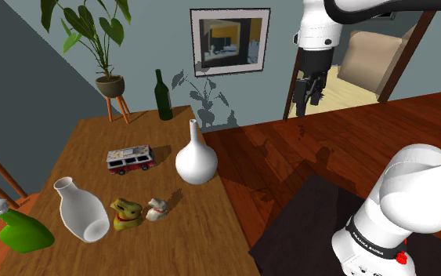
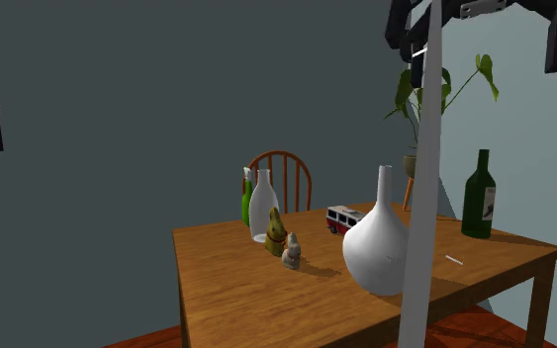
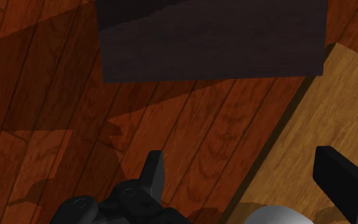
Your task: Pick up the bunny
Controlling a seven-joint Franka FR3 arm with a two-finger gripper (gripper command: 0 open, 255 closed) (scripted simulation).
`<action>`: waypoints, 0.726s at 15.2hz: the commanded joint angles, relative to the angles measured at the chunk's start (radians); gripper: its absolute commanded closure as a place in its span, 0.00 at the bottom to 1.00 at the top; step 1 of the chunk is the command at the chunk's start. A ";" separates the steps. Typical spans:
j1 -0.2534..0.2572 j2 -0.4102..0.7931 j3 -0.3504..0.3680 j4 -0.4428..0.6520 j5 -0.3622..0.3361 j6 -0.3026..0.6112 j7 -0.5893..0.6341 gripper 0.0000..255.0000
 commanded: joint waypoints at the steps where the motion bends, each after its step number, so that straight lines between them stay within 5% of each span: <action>1: 0.000 0.000 0.000 0.000 0.000 0.000 0.000 0.00; 11: 0.081 0.173 0.069 -0.125 0.088 0.377 0.000 0.00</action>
